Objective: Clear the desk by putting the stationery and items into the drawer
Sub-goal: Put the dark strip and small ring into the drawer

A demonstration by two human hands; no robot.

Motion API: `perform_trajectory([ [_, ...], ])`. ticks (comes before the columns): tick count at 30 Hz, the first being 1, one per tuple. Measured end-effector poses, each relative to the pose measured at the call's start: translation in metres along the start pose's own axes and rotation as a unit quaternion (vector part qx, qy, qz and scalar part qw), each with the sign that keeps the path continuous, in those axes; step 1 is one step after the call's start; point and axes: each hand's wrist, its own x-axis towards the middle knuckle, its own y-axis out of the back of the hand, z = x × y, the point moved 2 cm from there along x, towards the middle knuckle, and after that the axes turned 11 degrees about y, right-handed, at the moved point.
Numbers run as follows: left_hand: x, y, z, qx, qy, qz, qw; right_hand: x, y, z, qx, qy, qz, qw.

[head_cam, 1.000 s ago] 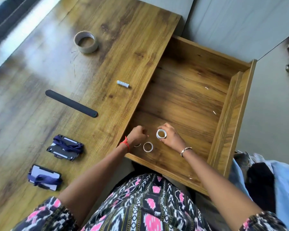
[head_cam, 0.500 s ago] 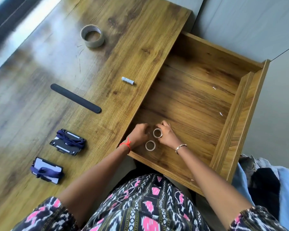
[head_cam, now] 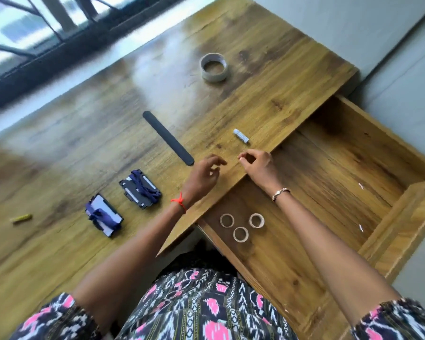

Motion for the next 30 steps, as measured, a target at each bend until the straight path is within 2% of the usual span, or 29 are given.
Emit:
perform_trajectory([
  [5,0.008,0.057,-0.034,0.004,0.060,0.130,0.990,0.029,-0.042,-0.038,-0.007,0.046,-0.057,0.997],
  [10,0.024,0.102,-0.069,0.016,0.135,0.186,0.973,0.050,-0.078,-0.068,-0.049,0.048,-0.072,0.995],
  [14,0.044,0.129,-0.090,0.042,0.160,0.179,0.970,0.066,-0.101,-0.094,-0.101,0.052,-0.104,0.988],
  [18,0.077,0.140,-0.100,0.069,0.177,0.125,0.974,0.080,-0.113,-0.107,-0.143,0.022,-0.105,0.984],
  [21,0.102,0.143,-0.105,0.095,0.203,0.086,0.971,0.085,-0.117,-0.109,-0.133,-0.001,-0.109,0.985],
  [24,0.115,0.145,-0.107,0.097,0.223,0.082,0.967,0.091,-0.117,-0.108,-0.111,-0.024,-0.116,0.987],
  [30,0.126,0.155,-0.113,0.019,0.227,0.085,0.970,0.094,-0.118,-0.100,-0.054,-0.034,-0.126,0.990],
])
